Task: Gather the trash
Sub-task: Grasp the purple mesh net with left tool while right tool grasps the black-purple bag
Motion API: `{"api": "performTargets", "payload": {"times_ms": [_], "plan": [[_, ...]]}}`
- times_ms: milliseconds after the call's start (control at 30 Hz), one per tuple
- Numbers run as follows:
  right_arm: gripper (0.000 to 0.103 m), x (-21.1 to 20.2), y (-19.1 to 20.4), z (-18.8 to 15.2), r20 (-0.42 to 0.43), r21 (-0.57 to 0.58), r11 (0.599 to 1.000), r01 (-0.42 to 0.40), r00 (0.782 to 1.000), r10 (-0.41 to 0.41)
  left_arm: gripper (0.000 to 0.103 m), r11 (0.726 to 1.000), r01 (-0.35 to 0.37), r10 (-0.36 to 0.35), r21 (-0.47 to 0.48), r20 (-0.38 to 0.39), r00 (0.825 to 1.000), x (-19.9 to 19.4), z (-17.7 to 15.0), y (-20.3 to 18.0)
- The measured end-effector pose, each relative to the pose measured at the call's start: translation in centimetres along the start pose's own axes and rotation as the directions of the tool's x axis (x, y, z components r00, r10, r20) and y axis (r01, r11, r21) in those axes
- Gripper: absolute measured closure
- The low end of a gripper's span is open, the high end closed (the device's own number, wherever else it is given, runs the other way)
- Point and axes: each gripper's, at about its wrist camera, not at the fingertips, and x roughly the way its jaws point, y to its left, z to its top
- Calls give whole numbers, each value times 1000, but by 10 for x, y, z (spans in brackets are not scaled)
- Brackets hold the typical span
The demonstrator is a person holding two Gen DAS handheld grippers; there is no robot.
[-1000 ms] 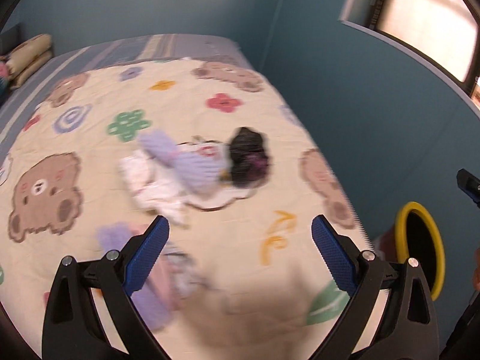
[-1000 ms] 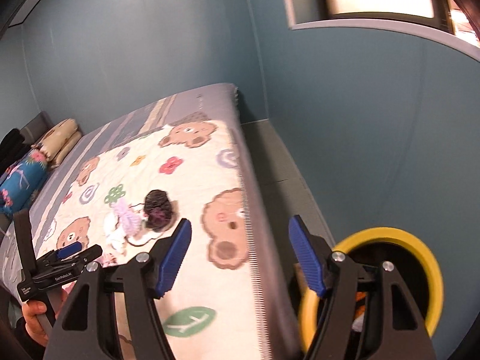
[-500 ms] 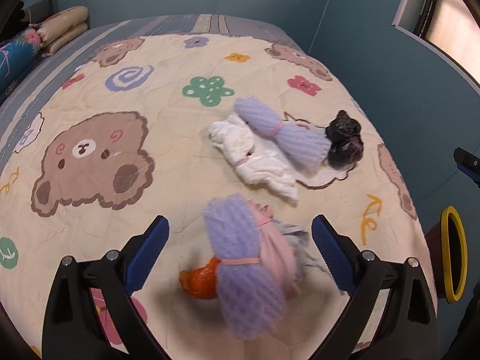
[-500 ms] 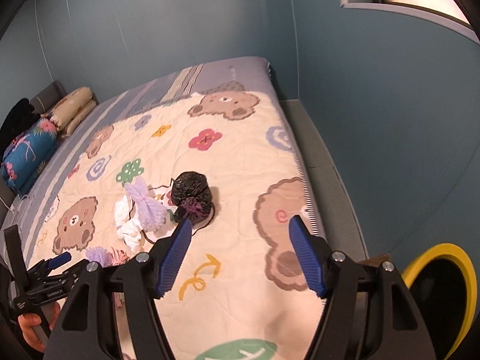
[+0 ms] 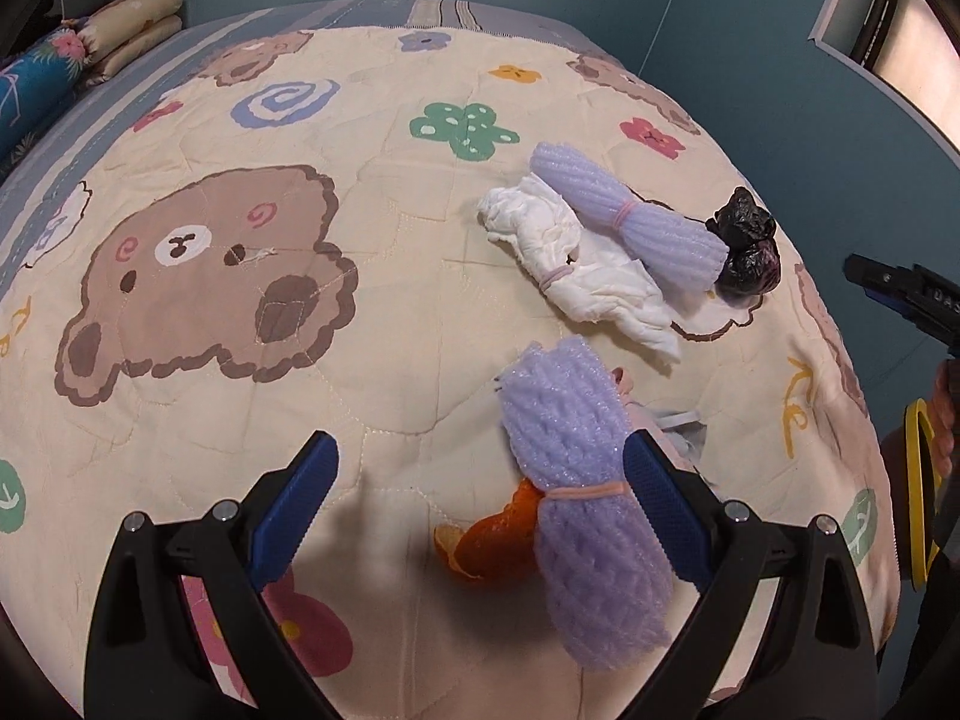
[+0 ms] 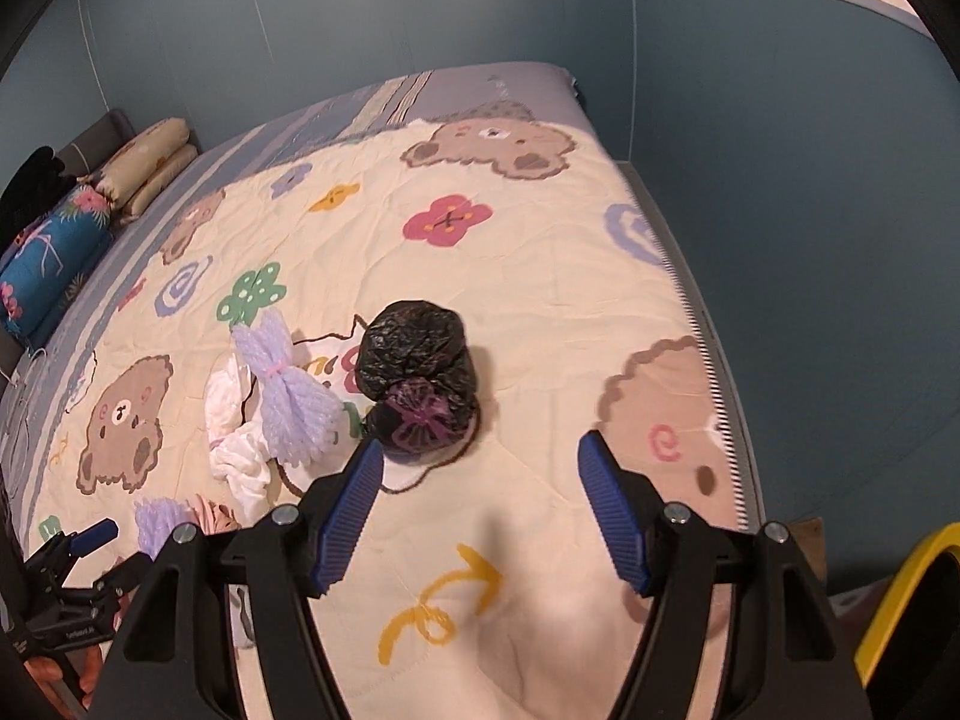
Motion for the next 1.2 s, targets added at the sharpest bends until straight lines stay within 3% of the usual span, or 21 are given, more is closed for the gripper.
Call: {"api": "performTargets", "payload": {"times_ms": [233,433,567,700,800,833,933,1200], "plan": [[39,40,26,14,-31,-46,999,6,1000,-7,11,999,32,-32,7,-14,999,15,5,-5],[39,74,32,25,-39,-58,996,74,996,-76,14,998,63,-63,16,-34,997,26,8,-12],[39,94,30,25,-69,-51,996,68,995,-72,25,996,88,-87,28,-58,995,33,9,-19],[41,103,32,24,-91,-40,998,40,995,-44,48,993,113,-110,37,-82,991,40,10,-26],[57,108,40,21,-117,-64,998,24,993,-31,61,991,126,-122,44,-87,989,42,8,-30],[64,109,42,20,-118,-72,997,20,993,-29,63,991,128,-124,43,-85,989,42,8,-30],[67,105,49,19,-100,-89,996,22,995,-31,68,989,142,-139,34,-82,987,39,7,-30],[69,88,43,21,-82,-60,998,5,997,-10,71,989,146,-145,16,-55,988,25,10,-23]]}}
